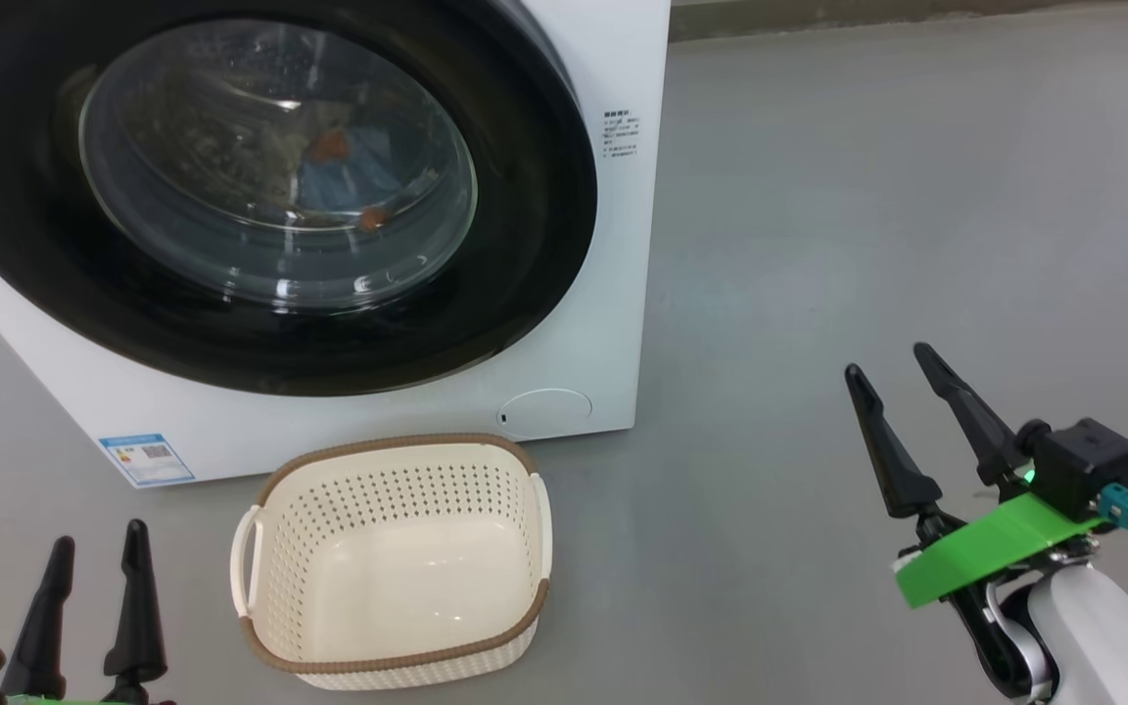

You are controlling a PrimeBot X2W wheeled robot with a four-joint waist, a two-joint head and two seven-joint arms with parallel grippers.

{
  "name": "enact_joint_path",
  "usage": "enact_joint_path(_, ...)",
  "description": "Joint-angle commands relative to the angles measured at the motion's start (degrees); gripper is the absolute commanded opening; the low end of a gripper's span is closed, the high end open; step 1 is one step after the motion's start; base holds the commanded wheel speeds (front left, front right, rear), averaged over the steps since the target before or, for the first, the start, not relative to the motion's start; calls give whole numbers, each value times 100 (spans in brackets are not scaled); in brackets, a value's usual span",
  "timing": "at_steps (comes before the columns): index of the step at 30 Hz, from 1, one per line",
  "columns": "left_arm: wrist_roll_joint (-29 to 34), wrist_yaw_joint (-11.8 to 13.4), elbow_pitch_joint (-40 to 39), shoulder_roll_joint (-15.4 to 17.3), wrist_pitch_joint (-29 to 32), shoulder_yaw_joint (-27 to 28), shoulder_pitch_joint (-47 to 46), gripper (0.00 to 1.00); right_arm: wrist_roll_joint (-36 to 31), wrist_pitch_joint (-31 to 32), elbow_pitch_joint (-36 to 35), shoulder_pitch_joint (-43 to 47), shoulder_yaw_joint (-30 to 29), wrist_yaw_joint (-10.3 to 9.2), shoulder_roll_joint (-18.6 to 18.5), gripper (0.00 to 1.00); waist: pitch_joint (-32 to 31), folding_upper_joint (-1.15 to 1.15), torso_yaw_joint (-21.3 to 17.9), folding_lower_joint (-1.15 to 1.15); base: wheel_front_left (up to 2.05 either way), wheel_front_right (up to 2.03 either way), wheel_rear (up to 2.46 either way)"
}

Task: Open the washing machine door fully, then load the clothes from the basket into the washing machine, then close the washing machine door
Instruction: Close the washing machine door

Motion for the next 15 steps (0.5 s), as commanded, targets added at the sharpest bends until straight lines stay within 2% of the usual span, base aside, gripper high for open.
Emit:
enact_joint_path(1, -13, 2, -156, 104, -37, 203, -92, 100, 48, -28, -174, 58, 12, -15, -33, 100, -34, 0, -8, 0, 0, 0, 0)
enact_joint_path(15, -44, 2, -171, 126, -37, 112, -109, 100, -57, -28, -264, 390, -293, -15, 79, 100, 4, 0, 75, 0, 0, 0, 0)
